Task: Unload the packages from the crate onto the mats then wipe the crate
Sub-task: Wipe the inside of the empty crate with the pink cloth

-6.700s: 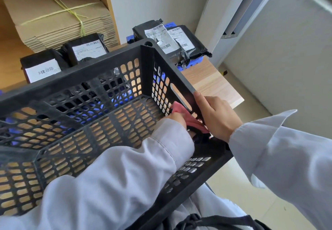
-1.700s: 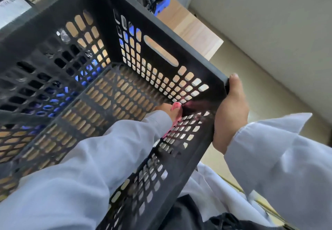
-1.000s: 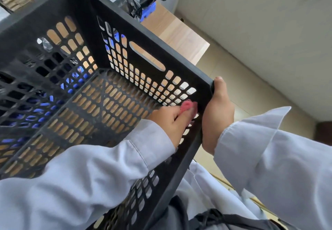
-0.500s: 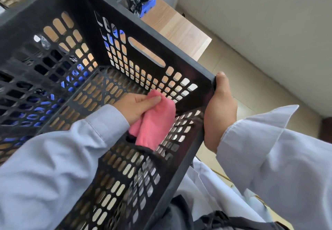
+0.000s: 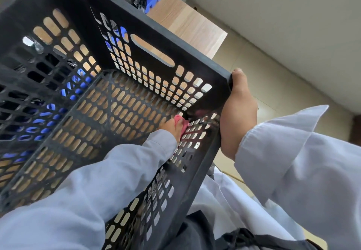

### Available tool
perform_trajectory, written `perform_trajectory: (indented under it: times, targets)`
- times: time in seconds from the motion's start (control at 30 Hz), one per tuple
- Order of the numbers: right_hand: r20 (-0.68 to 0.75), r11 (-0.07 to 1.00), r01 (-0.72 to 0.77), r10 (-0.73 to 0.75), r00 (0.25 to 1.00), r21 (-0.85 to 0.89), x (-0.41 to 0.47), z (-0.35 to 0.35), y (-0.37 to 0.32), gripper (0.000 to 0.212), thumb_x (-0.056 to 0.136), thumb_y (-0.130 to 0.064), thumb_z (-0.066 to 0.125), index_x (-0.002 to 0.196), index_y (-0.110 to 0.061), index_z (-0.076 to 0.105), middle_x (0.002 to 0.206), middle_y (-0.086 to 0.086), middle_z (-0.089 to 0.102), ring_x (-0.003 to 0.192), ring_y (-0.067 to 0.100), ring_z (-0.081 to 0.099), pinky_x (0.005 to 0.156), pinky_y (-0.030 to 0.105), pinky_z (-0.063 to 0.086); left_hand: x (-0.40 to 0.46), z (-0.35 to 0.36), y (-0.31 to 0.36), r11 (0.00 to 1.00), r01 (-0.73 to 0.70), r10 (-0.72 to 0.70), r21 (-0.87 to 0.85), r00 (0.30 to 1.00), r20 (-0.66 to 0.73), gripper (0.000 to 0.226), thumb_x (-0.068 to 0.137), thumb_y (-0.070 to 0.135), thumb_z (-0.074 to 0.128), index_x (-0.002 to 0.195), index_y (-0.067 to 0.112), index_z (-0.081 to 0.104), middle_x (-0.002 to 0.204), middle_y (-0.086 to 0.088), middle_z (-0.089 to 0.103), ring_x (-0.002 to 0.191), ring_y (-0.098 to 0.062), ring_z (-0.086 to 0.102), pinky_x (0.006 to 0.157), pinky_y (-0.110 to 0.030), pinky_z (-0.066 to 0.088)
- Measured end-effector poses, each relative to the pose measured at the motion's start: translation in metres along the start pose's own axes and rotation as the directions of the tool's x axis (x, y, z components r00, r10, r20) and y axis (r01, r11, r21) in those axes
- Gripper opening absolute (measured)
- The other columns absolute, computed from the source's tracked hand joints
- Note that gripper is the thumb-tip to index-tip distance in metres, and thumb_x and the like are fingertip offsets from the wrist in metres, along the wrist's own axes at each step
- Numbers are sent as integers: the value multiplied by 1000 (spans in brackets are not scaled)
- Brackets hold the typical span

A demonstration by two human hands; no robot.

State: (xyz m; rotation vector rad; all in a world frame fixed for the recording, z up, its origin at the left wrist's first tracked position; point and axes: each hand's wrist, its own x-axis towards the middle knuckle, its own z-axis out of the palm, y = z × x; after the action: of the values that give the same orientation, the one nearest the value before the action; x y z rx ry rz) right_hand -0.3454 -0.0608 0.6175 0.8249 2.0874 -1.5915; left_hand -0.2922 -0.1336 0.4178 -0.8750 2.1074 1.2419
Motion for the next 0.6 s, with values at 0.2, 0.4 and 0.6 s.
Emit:
perform_trajectory:
  times: [0.2,0.4,0.6]
  targets:
    - [2,1000,16,-16,1000,-8,-1,-1,0,44,93,-57,45,74,-22,62,39,-13,56,53,13,61,59,25,47,-25,-7,9,982,-46,50,-185,999,14,49,99,54,28,81,22,60,70,-3,58,66,-29,55,65,-33,45]
    - [-8,1000,-7,7,1000,-16,-2,-1,-1,44,92,-57,46,79,-20,66,55,-7,62,56,15,62,55,23,46,-80,-28,25,916,-160,177,-367,984,14,50,94,61,27,81,27,61,52,10,50,47,-16,47,49,-25,37]
    - [-5,1000,9,-9,1000,-3,-4,0,0,44,92,-56,46,72,-21,63,45,-12,58,49,11,59,57,24,45,-125,-51,38,824,-343,350,-451,934,-72,45,89,62,37,86,28,66,64,-4,64,53,-23,59,52,-36,48]
